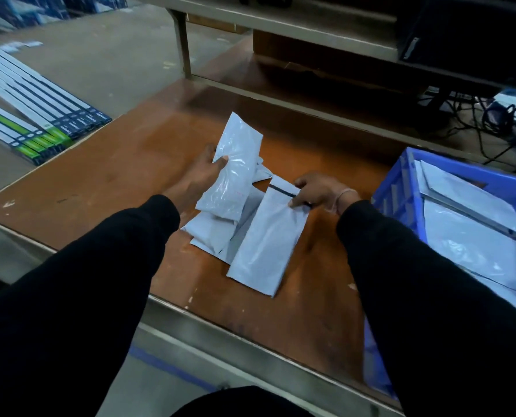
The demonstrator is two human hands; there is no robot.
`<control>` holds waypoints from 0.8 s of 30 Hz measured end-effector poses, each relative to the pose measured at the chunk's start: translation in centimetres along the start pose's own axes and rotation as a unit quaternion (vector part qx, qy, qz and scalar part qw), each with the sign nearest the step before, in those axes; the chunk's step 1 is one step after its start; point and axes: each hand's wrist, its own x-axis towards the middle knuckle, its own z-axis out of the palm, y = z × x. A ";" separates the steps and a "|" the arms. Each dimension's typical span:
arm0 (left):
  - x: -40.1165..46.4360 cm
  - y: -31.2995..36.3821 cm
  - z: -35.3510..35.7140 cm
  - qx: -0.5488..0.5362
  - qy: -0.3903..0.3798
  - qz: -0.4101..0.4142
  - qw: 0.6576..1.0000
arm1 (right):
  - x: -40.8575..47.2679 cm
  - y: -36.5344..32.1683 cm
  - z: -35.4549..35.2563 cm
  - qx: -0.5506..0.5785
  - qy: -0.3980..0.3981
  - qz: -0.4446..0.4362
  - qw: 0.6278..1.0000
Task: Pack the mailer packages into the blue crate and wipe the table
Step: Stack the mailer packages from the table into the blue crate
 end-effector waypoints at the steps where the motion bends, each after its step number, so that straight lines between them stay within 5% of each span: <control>1: -0.1 0.1 0.4 0.002 -0.009 0.004 1.000 | -0.9 0.0 -1.4 0.019 -0.030 -0.016 0.999; 4: -0.9 0.8 1.9 -0.033 -0.064 0.008 0.997 | -2.7 0.4 -4.9 0.102 -0.058 -0.069 0.991; 13: -4.0 5.6 7.9 -0.042 -0.216 0.026 0.975 | -5.0 2.8 -7.1 0.269 0.152 -0.069 0.949; 24: -4.4 12.6 11.8 0.161 -0.251 0.213 0.931 | -9.6 7.8 -11.8 0.188 0.247 -0.140 0.940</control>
